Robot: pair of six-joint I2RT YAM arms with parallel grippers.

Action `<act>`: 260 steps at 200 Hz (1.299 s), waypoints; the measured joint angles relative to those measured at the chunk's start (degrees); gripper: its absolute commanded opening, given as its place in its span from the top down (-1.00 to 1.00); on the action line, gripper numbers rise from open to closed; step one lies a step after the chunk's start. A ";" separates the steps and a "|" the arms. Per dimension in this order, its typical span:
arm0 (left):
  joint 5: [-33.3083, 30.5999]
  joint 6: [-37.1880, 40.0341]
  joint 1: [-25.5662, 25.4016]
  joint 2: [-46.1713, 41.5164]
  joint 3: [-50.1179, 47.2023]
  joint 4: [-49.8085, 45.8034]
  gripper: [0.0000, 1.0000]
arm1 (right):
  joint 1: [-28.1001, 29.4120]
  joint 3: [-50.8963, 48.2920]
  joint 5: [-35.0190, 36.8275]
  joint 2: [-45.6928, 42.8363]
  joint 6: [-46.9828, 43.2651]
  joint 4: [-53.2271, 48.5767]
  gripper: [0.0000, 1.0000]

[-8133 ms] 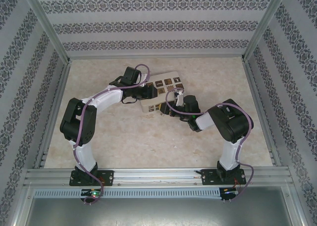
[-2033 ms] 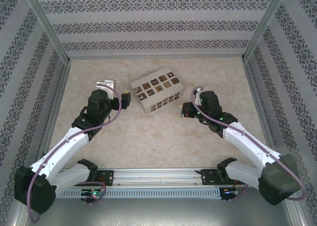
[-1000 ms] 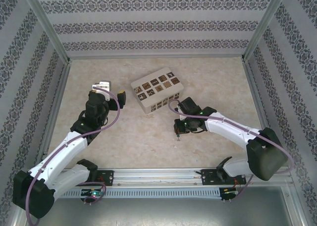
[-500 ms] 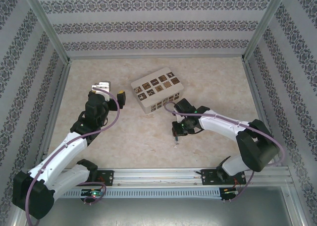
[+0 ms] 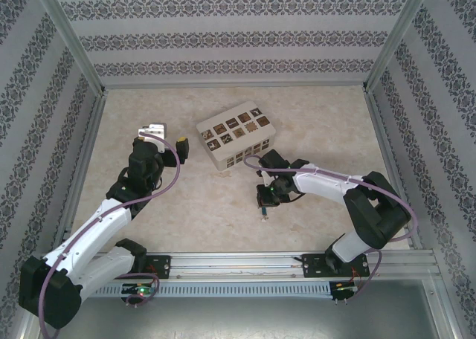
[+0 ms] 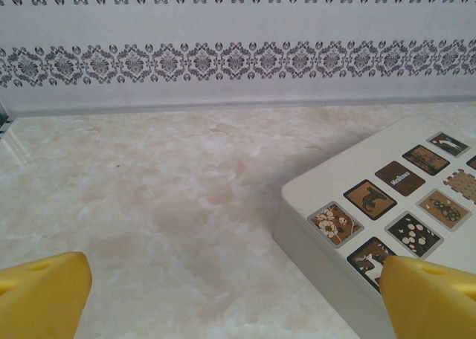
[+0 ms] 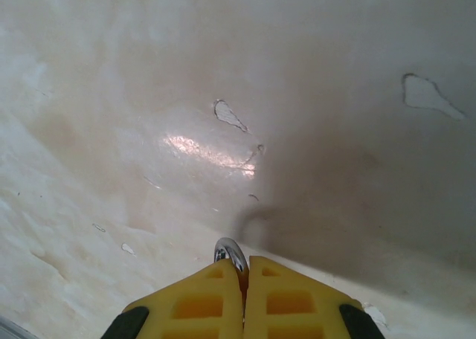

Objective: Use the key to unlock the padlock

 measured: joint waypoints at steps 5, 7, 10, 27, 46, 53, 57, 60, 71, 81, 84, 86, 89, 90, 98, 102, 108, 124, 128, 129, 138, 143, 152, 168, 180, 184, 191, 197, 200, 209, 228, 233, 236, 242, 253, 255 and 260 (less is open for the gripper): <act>0.00 0.02 0.00 0.00 0.00 0.04 -0.99 | 0.02 0.00 -0.22 0.22 0.00 0.20 1.00; 0.00 0.00 0.00 0.00 0.00 0.04 -0.99 | 0.02 0.00 -0.26 0.26 0.02 0.28 1.00; 0.02 0.00 0.00 0.00 0.00 0.09 -0.99 | 0.02 0.00 -0.42 0.37 0.02 0.39 1.00; 0.02 0.00 0.00 0.00 0.00 0.24 -0.99 | 0.02 0.00 -0.70 0.94 0.20 0.98 1.00; 0.02 -0.02 0.00 0.00 -0.09 0.42 -0.99 | 0.00 0.00 -0.72 1.55 0.22 1.25 1.00; 0.04 -0.02 0.00 0.00 -0.11 0.42 -0.99 | 0.02 0.00 -0.72 1.75 0.22 1.22 1.00; 0.04 -0.02 0.00 0.00 -0.11 0.39 -0.99 | 0.00 0.00 -0.72 1.84 0.22 1.20 1.00; 0.07 -0.02 0.00 0.00 -0.11 0.42 -0.99 | 0.00 0.00 -0.72 1.88 0.22 1.22 1.00; 0.20 -0.07 0.00 0.00 -0.11 0.42 -0.99 | 0.00 0.00 -0.72 1.97 0.22 1.20 1.00; 0.22 -0.07 0.00 0.00 -0.11 0.42 -0.99 | 0.00 0.00 -0.72 1.97 0.22 1.20 1.00; 0.22 -0.11 0.00 0.00 -0.11 0.42 -0.99 | 0.00 0.00 -0.70 1.97 0.24 1.20 1.00; 0.22 -0.13 0.00 0.00 -0.11 0.42 -0.98 | 0.00 0.00 -0.70 1.99 0.24 1.20 1.00; 0.22 -0.17 0.00 0.00 -0.11 0.42 -0.99 | 0.00 0.00 -0.70 2.03 0.22 1.20 1.00; 0.22 -0.17 0.00 0.00 -0.11 0.42 -0.99 | 0.00 0.00 -0.70 2.03 0.22 1.20 1.00; 0.22 -0.20 0.00 0.00 -0.11 0.42 -0.99 | 0.00 0.00 -0.70 2.14 0.24 1.20 1.00; 0.22 -0.20 0.00 0.00 -0.11 0.42 -0.99 | 0.00 0.00 -0.70 2.19 0.24 1.20 1.00; 0.22 -0.20 0.02 0.00 -0.11 0.42 -0.99 | 0.00 0.00 -0.70 2.23 0.24 1.18 1.00; 0.22 -0.22 0.00 0.00 -0.11 0.42 -0.99 | 0.00 0.00 -0.68 2.23 0.24 1.16 1.00; 0.22 -0.22 0.02 0.00 -0.11 0.42 -0.99 | 0.00 0.00 -0.66 2.23 0.24 1.16 0.99; 0.22 -0.22 0.00 0.00 -0.11 0.42 -0.99 | 0.00 0.00 -0.66 2.23 0.24 1.16 0.99; 0.22 -0.22 0.00 0.00 -0.11 0.42 -0.99 | 0.00 0.00 -0.63 2.27 0.24 1.16 0.97; 0.22 -0.22 0.02 0.00 -0.11 0.42 -0.99 | 0.00 0.00 -0.63 2.27 0.24 1.16 0.95; 0.22 -0.22 0.00 0.00 -0.11 0.42 -0.99 | 0.00 0.00 -0.63 2.29 0.24 1.11 0.91; 0.22 -0.22 0.02 0.00 -0.11 0.44 -0.99 | 0.00 0.00 -0.46 2.29 0.28 1.03 0.86; 0.22 -0.22 0.02 0.00 -0.11 0.42 -0.99 | 0.00 0.00 -0.39 2.29 0.39 0.96 0.82; 0.22 -0.22 0.00 0.00 -0.11 0.42 -0.99 | 0.00 0.00 -0.35 2.29 0.39 0.94 0.80; 0.22 -0.22 0.00 0.00 -0.11 0.42 -0.99 | 0.00 0.00 -0.22 2.32 0.42 0.90 0.77; 0.24 -0.22 0.02 0.02 -0.11 0.42 -0.99 | 0.00 0.00 -0.15 2.36 0.46 0.85 0.74; 0.24 -0.22 0.00 0.04 -0.11 0.42 -0.99 | 0.00 0.00 -0.11 2.40 0.37 0.81 0.72; 0.24 -0.22 0.00 0.13 -0.11 0.44 -0.99 | 0.00 0.00 0.20 2.49 0.44 0.63 0.69; 0.26 -0.22 0.00 0.39 -0.11 0.44 -0.99 | 0.00 0.04 0.50 2.60 0.42 0.42 0.65; 0.24 -0.22 0.02 0.44 -0.11 0.44 -0.99 | 0.00 0.11 0.61 2.60 0.42 0.35 0.64; 0.26 -0.22 0.00 0.44 -0.11 0.44 -0.99 | 0.00 0.13 0.63 2.60 0.44 0.35 0.64; 0.26 -0.22 0.02 0.48 -0.11 0.44 -0.99 | -0.02 0.15 0.66 2.60 0.42 0.31 0.63; 0.26 -0.22 0.02 0.52 -0.11 0.46 -0.99 | -0.02 0.26 0.68 2.60 0.42 0.20 0.60; 0.26 -0.22 0.00 0.52 -0.11 0.44 -0.99 | -0.02 0.28 0.70 2.60 0.42 0.17 0.60; 0.26 -0.22 0.02 0.52 -0.11 0.46 -0.99 | -0.02 0.35 0.74 2.60 0.39 0.09 0.58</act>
